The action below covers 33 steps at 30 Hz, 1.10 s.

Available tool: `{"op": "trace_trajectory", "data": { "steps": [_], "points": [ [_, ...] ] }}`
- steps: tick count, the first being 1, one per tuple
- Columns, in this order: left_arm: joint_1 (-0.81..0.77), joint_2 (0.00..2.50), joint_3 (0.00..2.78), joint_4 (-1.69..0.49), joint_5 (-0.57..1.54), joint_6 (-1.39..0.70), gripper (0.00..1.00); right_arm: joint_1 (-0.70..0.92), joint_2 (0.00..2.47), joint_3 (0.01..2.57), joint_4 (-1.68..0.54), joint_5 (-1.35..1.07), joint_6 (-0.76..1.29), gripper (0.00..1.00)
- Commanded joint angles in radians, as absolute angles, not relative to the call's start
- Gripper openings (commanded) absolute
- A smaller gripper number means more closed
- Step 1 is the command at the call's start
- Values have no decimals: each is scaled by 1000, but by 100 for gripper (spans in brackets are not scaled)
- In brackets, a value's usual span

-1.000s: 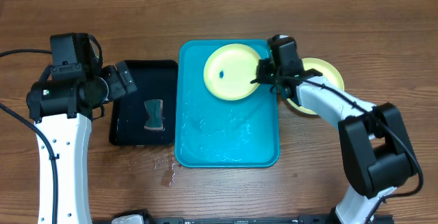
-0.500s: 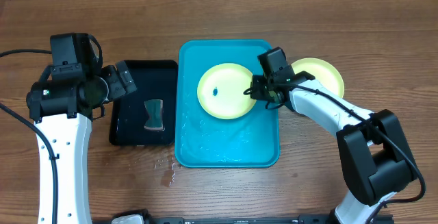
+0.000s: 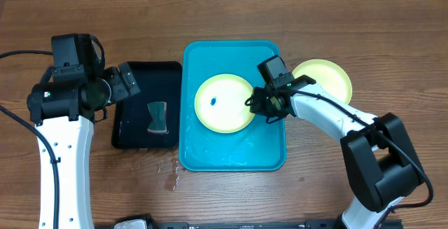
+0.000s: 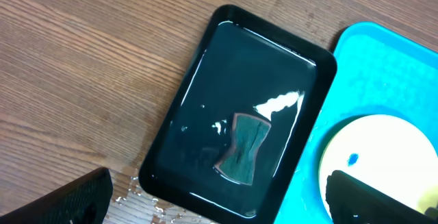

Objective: Clean dirty plates on tray and stack at the side
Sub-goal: 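Grip the blue-stained yellow plate and drag it down-left onto the tray center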

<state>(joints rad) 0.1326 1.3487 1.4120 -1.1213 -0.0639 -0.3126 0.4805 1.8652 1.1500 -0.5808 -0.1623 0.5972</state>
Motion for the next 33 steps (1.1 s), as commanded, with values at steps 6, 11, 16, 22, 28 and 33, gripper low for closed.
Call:
{"op": "trace_trajectory", "data": {
  "steps": [6,11,16,22,28,33],
  "points": [
    [132,1355,1424,-1119,-59,-322,100,487,1834,1176,-599,-177,601,7],
    [132,1355,1424,-1119,-59,-322,100,481,1834,1217,-659,-183,595,8],
    [132,1355,1424,-1119,-59,-322,100,477,1834,1259,-709,-159,546,29],
    [132,1355,1424,-1119,-59,-322,99,480,1835,1257,-708,-57,542,51],
    [132,1355,1424,-1119,-59,-322,100,493,1835,1256,-727,-69,543,46],
    [132,1355,1424,-1119,-59,-322,100,523,1858,1250,-728,-10,543,35]
  ]
}}
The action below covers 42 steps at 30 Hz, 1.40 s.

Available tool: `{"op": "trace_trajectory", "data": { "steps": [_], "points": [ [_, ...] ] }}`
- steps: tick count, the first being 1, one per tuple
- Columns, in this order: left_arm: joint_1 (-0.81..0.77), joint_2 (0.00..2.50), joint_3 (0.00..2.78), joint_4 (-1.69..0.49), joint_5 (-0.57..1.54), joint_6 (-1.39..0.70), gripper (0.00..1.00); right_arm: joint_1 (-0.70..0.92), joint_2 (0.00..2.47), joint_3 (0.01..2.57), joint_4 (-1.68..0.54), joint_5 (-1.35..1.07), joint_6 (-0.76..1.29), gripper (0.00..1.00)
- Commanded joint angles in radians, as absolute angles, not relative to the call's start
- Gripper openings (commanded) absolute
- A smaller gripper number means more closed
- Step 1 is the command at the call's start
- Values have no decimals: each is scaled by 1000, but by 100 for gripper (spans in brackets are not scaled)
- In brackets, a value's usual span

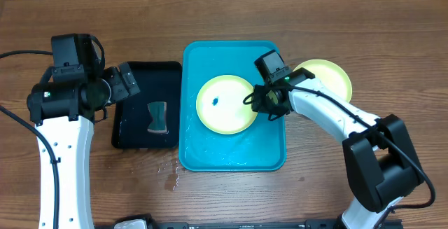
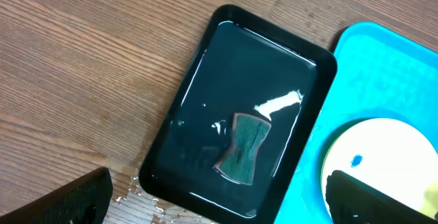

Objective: Clean dirty plates on tray and stack at the side
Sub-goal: 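Grip the blue-stained yellow plate and drag it down-left onto the tray center, then move the left gripper to the black tray and grasp the sponge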

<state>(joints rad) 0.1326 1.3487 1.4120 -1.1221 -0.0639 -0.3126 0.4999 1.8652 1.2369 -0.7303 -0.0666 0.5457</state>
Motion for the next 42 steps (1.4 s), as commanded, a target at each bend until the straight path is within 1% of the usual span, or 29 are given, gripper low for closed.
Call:
{"op": "trace_trajectory", "data": {
  "steps": [1,7,13,26,27,28,29,38,42],
  "points": [
    [132,1355,1424,-1119,-59,-322,100,529,1864,1246,-727,27,548,35],
    [132,1355,1424,-1119,-59,-322,100,530,1866,1245,-703,32,551,28],
    [132,1355,1424,-1119,-59,-322,100,533,1866,1243,-690,25,553,24],
    [130,1358,1424,-1119,-59,-322,100,534,1873,1233,-698,33,542,25],
    [131,1360,1424,-1119,-59,-322,100,534,1875,1233,-698,33,542,25],
    [130,1360,1424,-1119,-59,-322,100,534,1876,1232,-699,32,542,29],
    [130,1360,1424,-1119,-59,-322,100,534,1876,1232,-699,32,542,30],
    [130,1360,1424,-1119,-59,-323,100,534,1876,1232,-688,25,542,32],
    [130,1360,1424,-1089,3,-392,100,534,1876,1232,-690,25,543,32]
  ]
}}
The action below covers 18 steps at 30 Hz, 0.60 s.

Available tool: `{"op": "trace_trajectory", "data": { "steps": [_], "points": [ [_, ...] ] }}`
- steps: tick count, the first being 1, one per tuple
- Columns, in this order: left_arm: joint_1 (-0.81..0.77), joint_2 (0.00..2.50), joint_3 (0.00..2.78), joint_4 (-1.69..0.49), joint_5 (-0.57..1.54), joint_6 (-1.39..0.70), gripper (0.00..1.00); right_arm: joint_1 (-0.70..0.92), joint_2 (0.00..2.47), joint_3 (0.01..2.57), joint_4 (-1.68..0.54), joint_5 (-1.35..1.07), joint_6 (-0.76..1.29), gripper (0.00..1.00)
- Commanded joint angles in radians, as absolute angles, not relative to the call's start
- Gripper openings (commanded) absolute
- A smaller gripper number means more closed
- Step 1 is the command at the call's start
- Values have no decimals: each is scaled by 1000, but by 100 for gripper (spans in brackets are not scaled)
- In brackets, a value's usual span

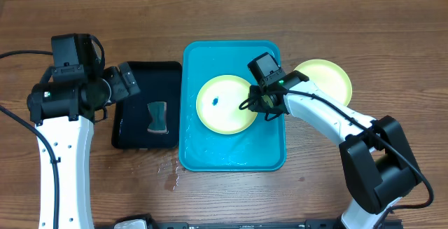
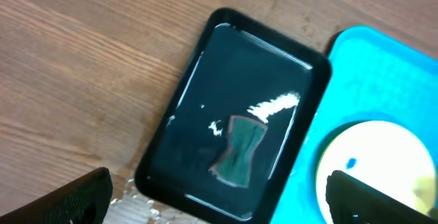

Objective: Clean dirty plates on tray and stack at the side
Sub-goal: 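Move the left gripper to the black tray and grasp the sponge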

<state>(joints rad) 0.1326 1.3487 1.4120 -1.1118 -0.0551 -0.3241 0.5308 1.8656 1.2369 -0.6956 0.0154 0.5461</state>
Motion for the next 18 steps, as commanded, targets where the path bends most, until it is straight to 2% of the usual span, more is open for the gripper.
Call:
{"op": "trace_trajectory", "data": {
  "steps": [1,7,8,9,13,18],
  "points": [
    [130,1360,1424,-1076,20,-410,100,534,1876,1232,-689,25,543,32],
    [130,1360,1424,-1010,53,-426,99,534,1876,1232,-688,25,543,32],
    [130,1361,1424,-1011,75,-417,88,534,1876,1232,-687,24,543,32],
    [128,1364,1423,-1019,102,-392,81,534,1876,1232,-686,22,543,32],
    [96,1383,1404,-1071,120,-308,65,534,1876,1232,-682,21,546,32],
    [38,1455,1333,-1065,48,-261,65,534,1876,1232,-675,15,546,32]
  ]
}}
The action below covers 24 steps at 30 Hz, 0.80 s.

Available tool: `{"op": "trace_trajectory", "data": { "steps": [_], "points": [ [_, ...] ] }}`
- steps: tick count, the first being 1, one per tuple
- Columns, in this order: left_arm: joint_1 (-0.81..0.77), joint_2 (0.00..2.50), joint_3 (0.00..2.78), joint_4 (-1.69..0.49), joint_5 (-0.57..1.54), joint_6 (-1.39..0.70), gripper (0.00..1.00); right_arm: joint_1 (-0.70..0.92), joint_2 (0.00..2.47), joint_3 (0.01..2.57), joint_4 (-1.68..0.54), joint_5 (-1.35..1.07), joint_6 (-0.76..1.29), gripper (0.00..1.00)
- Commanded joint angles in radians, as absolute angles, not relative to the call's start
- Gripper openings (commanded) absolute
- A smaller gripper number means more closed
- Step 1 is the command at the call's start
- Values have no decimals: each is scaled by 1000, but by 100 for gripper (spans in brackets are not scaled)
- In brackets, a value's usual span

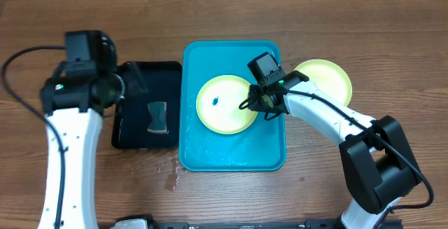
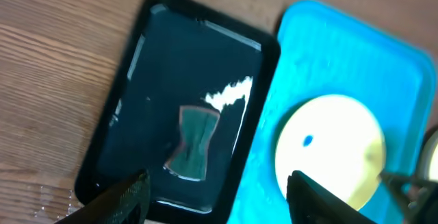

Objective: Clean dirty plates on tray and stack at the side
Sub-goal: 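Move the left gripper to the black tray and grasp the sponge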

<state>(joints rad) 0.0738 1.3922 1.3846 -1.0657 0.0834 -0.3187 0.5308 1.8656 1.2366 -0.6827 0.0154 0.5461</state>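
Note:
A pale yellow plate [image 1: 224, 104] with a small blue spot [image 2: 307, 140] lies in the blue tray [image 1: 210, 155]. My right gripper [image 1: 256, 103] sits at this plate's right rim, its fingers closed over the edge. A second, clean yellow plate [image 1: 325, 78] rests on the wood to the right of the tray. A green sponge [image 1: 158, 117] lies in the wet black tray [image 1: 126, 138]. My left gripper [image 2: 219, 203] hangs open above the black tray's left part, well above the sponge [image 2: 194, 142].
Water is spilled on the wood [image 1: 170, 176] in front of the black tray. The blue tray's floor is wet. A cardboard edge runs along the back of the table.
My left arm has shifted right and turned, so its view now takes in the sponge and the whole dirty plate. The right gripper and the plate are unchanged.
At first my right gripper stood just right of the spotted plate while the left hung open over the black tray. The right gripper then stood further left at the rim, and the plate lay slightly shifted. Later it was over the rim. Now the left arm has shifted right.

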Motion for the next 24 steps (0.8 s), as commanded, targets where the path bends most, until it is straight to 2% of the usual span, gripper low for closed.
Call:
{"op": "trace_trajectory", "data": {
  "steps": [1,3,7,12,24],
  "points": [
    [30,1474,1323,-1064,33,-262,65,534,1876,1232,-674,14,546,32],
    [17,1523,1306,-1056,18,-262,61,534,1876,1232,-673,13,546,32],
    [6,1637,1296,-1034,19,-268,45,534,1876,1232,-670,-1,546,32],
    [4,1745,1296,-1034,53,-276,43,534,1876,1232,-665,-9,546,32],
    [-6,1726,1299,-1057,87,-277,46,533,1876,1232,-665,-9,545,35]
  ]
}}
